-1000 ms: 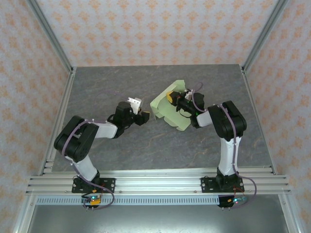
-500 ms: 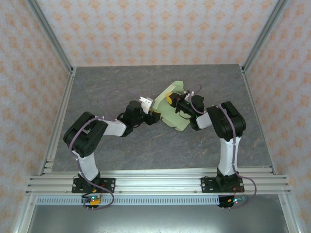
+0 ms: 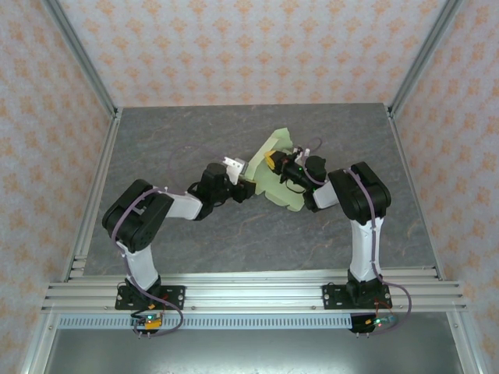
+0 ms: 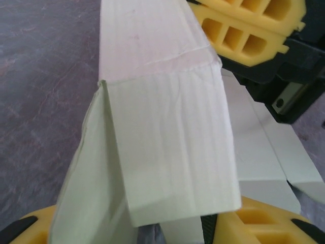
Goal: Fold the paper box
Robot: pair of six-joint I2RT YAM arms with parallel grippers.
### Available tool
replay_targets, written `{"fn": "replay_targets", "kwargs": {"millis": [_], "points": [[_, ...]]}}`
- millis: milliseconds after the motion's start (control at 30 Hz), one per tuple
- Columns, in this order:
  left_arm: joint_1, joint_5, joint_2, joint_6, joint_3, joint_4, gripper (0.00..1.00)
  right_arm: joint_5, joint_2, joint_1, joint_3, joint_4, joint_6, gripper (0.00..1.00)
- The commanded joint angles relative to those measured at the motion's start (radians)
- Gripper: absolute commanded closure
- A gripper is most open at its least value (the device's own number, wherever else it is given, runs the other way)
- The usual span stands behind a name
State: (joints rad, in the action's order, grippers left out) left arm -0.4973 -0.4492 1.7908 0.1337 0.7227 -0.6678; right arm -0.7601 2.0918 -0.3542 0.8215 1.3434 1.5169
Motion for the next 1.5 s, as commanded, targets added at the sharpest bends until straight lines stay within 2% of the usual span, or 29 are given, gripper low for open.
{"fn": "replay_targets", "kwargs": {"millis": [0, 100, 300, 500, 567, 767, 900, 1233, 1467], "points": [[-0.003, 0.010, -0.123, -0.007, -0.114, -0.014, 0.50, -0.009, 0.000, -0.003, 0.010, 0.058, 0.016, 1.00], [0.000, 0.075, -0.179, -0.032, -0.199, -0.015, 0.46, -0.028, 0.005, -0.003, 0.011, 0.058, 0.024, 1.00], [0.012, 0.094, -0.241, -0.045, -0.239, 0.008, 0.43, -0.063, 0.006, -0.003, 0.001, 0.058, 0.040, 1.00], [0.013, 0.143, -0.197, -0.059, -0.203, -0.009, 0.43, -0.067, -0.017, -0.004, -0.030, 0.059, 0.039, 1.00], [0.012, 0.127, -0.170, -0.055, -0.174, -0.028, 0.45, -0.069, -0.019, -0.008, -0.035, 0.058, 0.043, 1.00], [-0.033, 0.070, -0.103, -0.069, -0.065, -0.021, 0.65, -0.063, -0.029, -0.018, -0.051, 0.059, 0.045, 1.00], [-0.055, 0.058, -0.082, -0.077, -0.037, -0.009, 0.72, -0.049, -0.028, -0.019, -0.065, 0.059, 0.036, 1.00], [-0.057, 0.034, -0.080, -0.029, -0.019, -0.016, 0.71, 0.006, -0.073, -0.039, -0.079, 0.059, 0.013, 1.00], [-0.056, 0.090, -0.130, -0.040, -0.060, 0.008, 0.71, 0.052, -0.062, -0.106, 0.033, 0.060, 0.042, 1.00]]}}
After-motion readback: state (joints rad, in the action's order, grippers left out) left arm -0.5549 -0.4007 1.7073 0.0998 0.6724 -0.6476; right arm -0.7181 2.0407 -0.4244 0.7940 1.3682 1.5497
